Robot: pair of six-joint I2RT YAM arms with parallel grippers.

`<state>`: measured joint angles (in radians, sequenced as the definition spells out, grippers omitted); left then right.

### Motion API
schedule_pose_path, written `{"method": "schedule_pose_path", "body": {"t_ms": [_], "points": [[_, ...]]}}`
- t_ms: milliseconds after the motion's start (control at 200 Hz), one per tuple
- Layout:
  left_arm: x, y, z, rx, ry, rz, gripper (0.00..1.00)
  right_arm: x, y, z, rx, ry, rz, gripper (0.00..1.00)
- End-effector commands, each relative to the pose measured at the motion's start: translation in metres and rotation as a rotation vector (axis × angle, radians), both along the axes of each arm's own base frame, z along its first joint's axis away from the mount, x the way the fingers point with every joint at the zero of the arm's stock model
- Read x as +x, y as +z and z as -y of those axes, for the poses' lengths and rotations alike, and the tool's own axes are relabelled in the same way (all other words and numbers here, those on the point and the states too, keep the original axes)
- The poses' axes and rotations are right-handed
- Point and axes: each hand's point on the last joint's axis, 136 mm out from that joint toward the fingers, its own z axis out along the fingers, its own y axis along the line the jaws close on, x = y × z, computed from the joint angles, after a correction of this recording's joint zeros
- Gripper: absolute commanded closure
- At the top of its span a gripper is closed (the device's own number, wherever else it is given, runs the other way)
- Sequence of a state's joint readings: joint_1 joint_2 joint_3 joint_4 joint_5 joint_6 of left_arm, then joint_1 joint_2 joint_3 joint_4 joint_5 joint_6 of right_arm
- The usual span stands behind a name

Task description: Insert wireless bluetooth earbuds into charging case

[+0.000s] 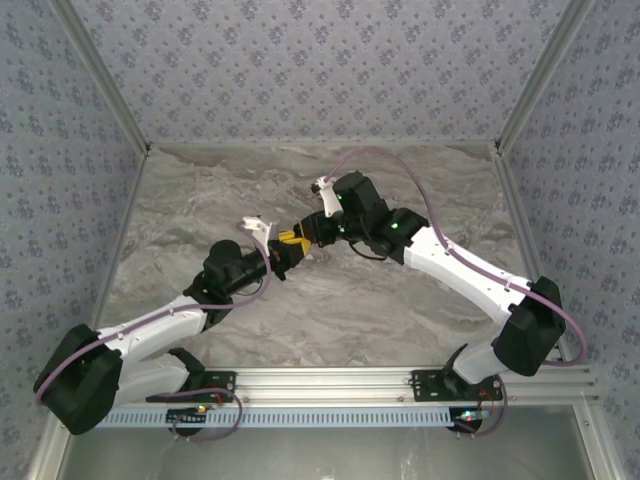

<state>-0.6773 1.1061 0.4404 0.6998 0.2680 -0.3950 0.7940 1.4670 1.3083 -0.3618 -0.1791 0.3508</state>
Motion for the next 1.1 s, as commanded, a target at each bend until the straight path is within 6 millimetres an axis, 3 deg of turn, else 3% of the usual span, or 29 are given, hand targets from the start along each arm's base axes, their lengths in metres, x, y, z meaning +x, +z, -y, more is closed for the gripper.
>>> {"method": "schedule_pose_path", "body": {"t_ms": [0, 560, 964, 1094], "points": [[0.001, 0.032, 0.000, -0.058, 0.015, 0.062, 0.83, 0.000, 0.006, -0.002, 0.002, -0.008, 0.005, 0.77], [0.000, 0.028, -0.002, -0.029, 0.016, 0.061, 0.83, -0.001, 0.017, 0.003, 0.003, -0.024, 0.029, 0.56], [-0.011, 0.022, -0.018, 0.033, 0.043, 0.068, 0.82, 0.020, 0.025, 0.033, -0.031, -0.103, 0.054, 0.54], [-0.016, 0.025, -0.024, 0.058, 0.056, 0.075, 0.83, 0.031, 0.014, 0.045, -0.045, -0.139, 0.022, 0.53]]}}
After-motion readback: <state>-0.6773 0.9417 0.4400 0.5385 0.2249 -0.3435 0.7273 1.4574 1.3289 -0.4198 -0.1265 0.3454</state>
